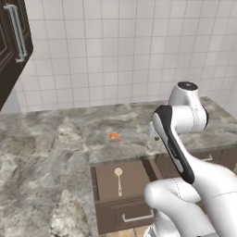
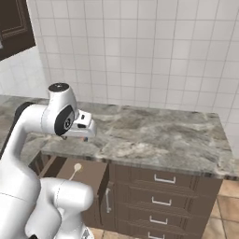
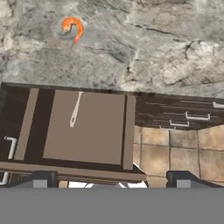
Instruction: Pick the dish brush from the drawer and place it on the counter.
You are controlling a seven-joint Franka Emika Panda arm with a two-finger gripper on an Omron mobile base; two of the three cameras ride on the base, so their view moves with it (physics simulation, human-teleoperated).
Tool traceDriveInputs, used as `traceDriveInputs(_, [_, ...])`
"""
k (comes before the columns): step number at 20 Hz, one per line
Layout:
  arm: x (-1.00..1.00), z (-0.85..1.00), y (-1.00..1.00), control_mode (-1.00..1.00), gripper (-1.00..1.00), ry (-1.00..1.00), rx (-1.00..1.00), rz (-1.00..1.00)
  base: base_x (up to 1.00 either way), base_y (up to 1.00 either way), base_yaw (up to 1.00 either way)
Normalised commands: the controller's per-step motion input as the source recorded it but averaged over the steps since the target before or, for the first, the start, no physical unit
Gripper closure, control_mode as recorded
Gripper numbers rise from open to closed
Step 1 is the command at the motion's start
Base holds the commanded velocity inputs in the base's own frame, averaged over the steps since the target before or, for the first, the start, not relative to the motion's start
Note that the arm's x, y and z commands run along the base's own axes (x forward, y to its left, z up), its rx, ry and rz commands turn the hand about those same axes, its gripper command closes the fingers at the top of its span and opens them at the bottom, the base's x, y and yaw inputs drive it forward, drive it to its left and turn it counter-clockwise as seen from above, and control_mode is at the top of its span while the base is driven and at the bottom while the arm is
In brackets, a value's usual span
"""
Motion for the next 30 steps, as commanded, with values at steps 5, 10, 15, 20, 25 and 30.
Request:
traceDriveInputs(5, [0.0,0.0,0.0,1.0,-1.0,0.0,0.0,0.0,0.01,-0.71,0.08])
traceDriveInputs(10, [0.0,0.0,0.0,1.0,-1.0,0.0,0.0,0.0,0.02,-0.66,0.36])
traceDriveInputs(15, [0.0,0.0,0.0,1.0,-1.0,0.0,0.0,0.0,0.05,-0.47,0.55])
traceDriveInputs(20, [0.0,0.0,0.0,1.0,-1.0,0.0,0.0,0.0,0.08,-0.54,0.6])
traceDriveInputs(25, [0.0,0.0,0.0,1.0,-1.0,0.0,0.0,0.0,0.04,-0.56,0.59])
traceDriveInputs(30, [0.0,0.0,0.0,1.0,-1.0,0.0,0.0,0.0,0.0,-0.42,0.56])
